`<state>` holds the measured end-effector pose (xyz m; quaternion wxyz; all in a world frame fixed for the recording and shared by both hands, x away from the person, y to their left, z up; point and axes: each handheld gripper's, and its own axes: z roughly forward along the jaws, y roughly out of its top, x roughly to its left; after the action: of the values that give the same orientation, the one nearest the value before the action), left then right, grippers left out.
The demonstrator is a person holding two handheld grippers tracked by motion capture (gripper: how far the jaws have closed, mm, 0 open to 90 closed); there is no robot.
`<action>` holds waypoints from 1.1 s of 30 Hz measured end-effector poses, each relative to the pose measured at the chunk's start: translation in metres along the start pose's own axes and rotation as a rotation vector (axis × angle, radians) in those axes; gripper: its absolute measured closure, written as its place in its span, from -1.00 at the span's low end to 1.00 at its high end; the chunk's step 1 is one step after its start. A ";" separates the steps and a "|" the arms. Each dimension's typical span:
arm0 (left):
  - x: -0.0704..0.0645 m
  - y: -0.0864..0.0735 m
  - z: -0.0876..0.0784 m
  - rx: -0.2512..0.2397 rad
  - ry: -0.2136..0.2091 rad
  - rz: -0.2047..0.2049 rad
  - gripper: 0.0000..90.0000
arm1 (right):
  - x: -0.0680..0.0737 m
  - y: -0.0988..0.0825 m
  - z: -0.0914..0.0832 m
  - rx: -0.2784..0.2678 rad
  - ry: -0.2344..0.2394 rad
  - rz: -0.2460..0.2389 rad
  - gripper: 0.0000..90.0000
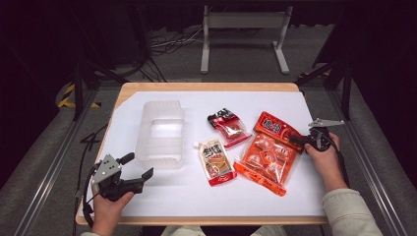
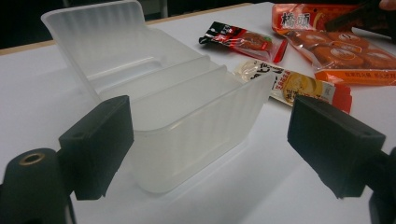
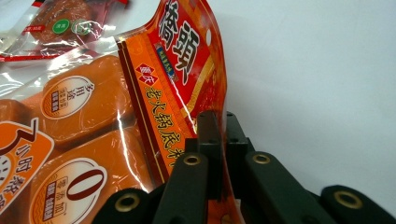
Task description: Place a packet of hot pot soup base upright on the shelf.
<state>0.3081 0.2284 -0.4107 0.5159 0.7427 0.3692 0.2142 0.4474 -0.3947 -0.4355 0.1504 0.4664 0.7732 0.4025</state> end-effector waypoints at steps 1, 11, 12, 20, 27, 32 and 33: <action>0.000 0.000 0.000 0.001 0.000 -0.002 -0.66 | 0.000 0.001 -0.001 -0.002 -0.002 0.001 1.00; -0.001 0.001 0.000 0.000 -0.010 -0.001 -0.65 | -0.001 0.009 -0.019 -0.059 0.027 0.045 1.00; -0.001 0.001 0.000 -0.001 -0.013 -0.002 -0.65 | -0.001 0.011 -0.022 -0.064 0.029 0.047 1.00; -0.001 0.001 0.000 -0.004 -0.018 -0.007 -0.65 | 0.007 0.024 -0.041 -0.117 0.046 0.039 1.00; 0.000 0.002 -0.001 -0.014 -0.046 -0.037 -0.65 | 0.017 0.037 -0.059 -0.146 0.069 0.021 1.00; -0.002 0.003 -0.002 -0.028 -0.053 -0.027 -0.66 | 0.029 0.048 -0.073 -0.158 0.084 0.002 1.00; -0.002 0.004 -0.002 -0.036 -0.060 -0.028 -0.67 | 0.031 0.050 -0.075 -0.159 0.088 -0.005 1.00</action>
<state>0.3068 0.2273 -0.4064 0.5429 0.7342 0.3602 0.1910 0.4156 -0.3929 -0.3453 0.1539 0.4330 0.7459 0.4821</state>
